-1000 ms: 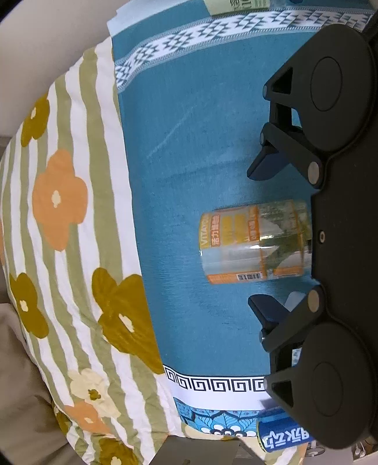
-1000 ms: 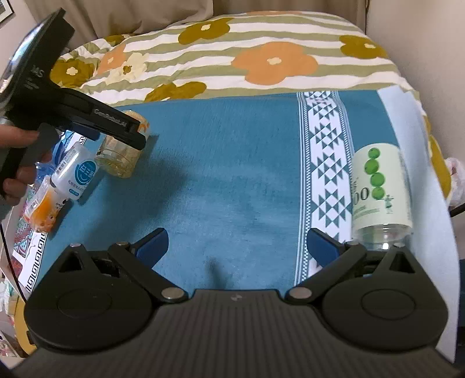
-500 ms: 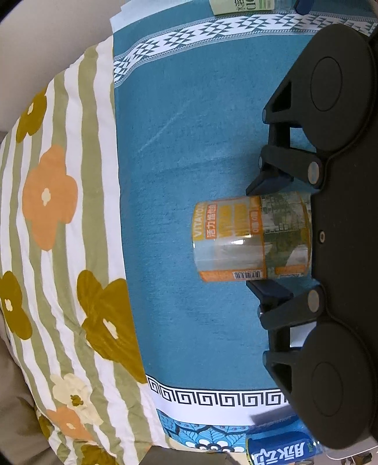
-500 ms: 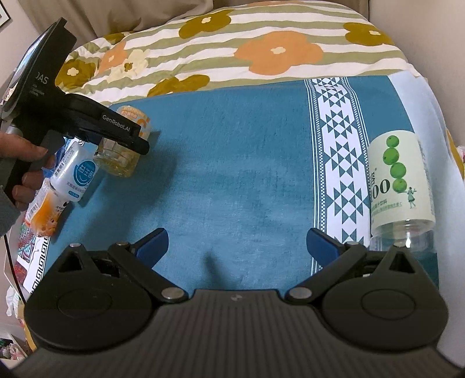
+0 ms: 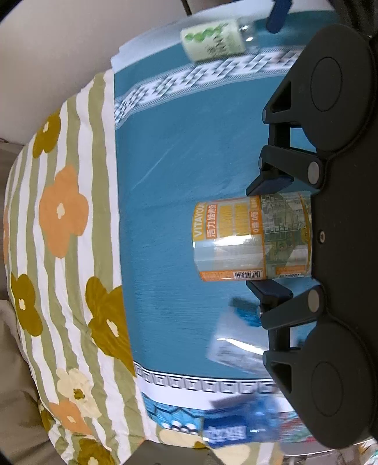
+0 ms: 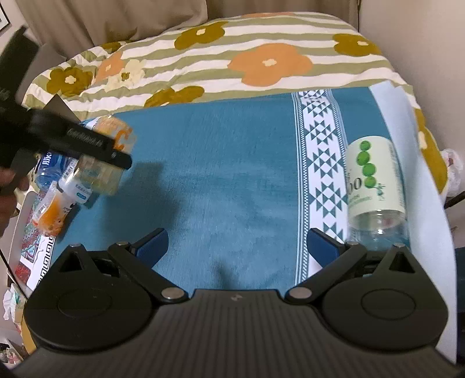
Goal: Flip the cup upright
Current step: 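Lift the cup with the left tool and turn it toward the right tool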
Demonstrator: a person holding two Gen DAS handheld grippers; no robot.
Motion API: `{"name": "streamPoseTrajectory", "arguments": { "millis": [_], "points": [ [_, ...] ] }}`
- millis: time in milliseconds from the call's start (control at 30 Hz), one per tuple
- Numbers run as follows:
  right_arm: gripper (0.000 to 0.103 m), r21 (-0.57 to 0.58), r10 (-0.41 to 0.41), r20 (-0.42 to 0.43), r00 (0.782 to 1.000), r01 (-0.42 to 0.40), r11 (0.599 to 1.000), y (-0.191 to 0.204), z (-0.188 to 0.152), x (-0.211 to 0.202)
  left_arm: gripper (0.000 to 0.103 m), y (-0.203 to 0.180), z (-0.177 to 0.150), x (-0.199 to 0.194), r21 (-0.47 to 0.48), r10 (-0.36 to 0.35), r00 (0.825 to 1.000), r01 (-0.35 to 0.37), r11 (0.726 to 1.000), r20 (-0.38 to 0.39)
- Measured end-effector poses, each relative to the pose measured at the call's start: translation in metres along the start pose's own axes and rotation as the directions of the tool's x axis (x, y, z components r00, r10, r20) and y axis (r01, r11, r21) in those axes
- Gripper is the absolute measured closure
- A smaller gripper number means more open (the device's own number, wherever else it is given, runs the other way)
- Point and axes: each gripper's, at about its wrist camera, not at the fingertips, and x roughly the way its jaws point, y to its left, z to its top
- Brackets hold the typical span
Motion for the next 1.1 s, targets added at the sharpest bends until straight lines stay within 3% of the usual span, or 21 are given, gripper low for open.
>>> {"name": "streamPoseTrajectory", "arguments": {
  "millis": [233, 433, 733, 933, 1033, 1100],
  "points": [
    [0.0, 0.0, -0.018, 0.022, 1.0, 0.018, 1.0, 0.003, -0.014, -0.022, 0.039, -0.013, -0.045, -0.017, -0.031, -0.043, 0.999, 0.043, 0.999, -0.001],
    [0.0, 0.003, -0.017, 0.015, 1.0, 0.017, 1.0, 0.006, -0.032, -0.027, 0.039, -0.026, -0.073, -0.007, -0.028, -0.066, 0.997, 0.065, 0.998, -0.027],
    [0.0, 0.015, -0.05, -0.025, 0.998, 0.051, 0.999, -0.005, -0.056, -0.021, 0.039, -0.041, -0.089, 0.032, -0.014, -0.07, 0.994, 0.069, 0.997, -0.085],
    [0.0, 0.047, -0.068, -0.045, 0.997, 0.07, 0.996, -0.019, -0.065, -0.021, 0.038, -0.046, -0.092, 0.034, 0.009, -0.05, 0.996, 0.05, 0.999, -0.075],
    [0.0, 0.055, -0.072, -0.043, 0.996, 0.074, 0.996, -0.022, -0.064, -0.022, 0.028, -0.047, -0.092, 0.034, 0.012, -0.041, 0.996, 0.042, 0.999, -0.08],
    [0.0, 0.061, -0.072, -0.041, 0.997, 0.075, 0.995, -0.023, -0.063, -0.024, 0.015, -0.049, -0.093, 0.034, 0.02, -0.028, 0.997, 0.03, 0.999, -0.076]
  ]
}}
